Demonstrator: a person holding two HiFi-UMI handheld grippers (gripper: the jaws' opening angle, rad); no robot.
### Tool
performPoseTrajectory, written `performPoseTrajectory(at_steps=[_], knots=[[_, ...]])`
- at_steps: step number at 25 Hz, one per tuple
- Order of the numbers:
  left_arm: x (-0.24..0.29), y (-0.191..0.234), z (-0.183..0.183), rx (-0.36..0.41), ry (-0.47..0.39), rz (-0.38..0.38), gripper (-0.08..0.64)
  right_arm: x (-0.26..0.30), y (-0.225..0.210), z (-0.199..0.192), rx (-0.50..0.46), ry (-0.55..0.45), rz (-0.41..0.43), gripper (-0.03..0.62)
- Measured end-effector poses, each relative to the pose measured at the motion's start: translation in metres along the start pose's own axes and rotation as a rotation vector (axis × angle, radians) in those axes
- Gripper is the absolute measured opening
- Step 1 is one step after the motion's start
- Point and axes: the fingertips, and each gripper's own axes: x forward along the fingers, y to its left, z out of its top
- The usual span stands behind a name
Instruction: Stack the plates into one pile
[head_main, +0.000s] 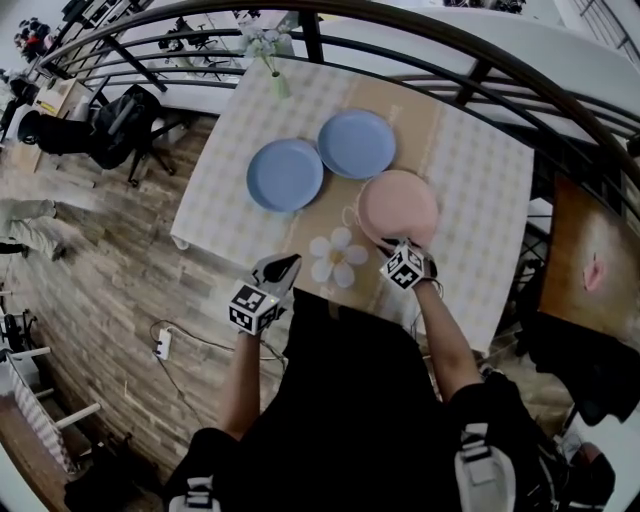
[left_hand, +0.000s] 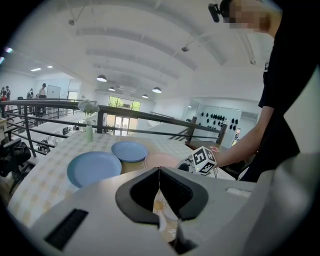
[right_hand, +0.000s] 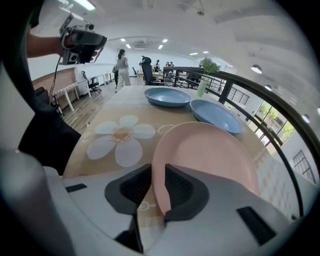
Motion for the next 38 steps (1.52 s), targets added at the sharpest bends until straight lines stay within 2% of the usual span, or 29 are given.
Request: performPoseTrajectory(at_steps=[3,7,14,26,38], knots=[[-0.004,-0.001,0.0,0.001,-0.002,0.0,0.003,0.007,0.0,-0.001,-0.06,0.021,-0.034,0.086],[-0.01,-0.001,-0.003,-0.004,0.003,0.009,0.003,0.016,-0.002,-0.002,-0.075,0.036,-0.05,0.08],[-0.015,0.0,-0.01,-0.011,0.012,0.01,0.003,0.021,0.002,-0.001,-0.164,0.063,-0.091,0.036],[-0.019,0.0,-0.017,-0.008,0.012,0.003,0.003,0.02,0.001,0.001,-0.145,0.073,-0.12,0.02],[-0.018,0.001,-0.013,-0.001,0.008,0.0,0.003,-0.001,-0.013,0.001,-0.191,0.06,-0.23,0.009]])
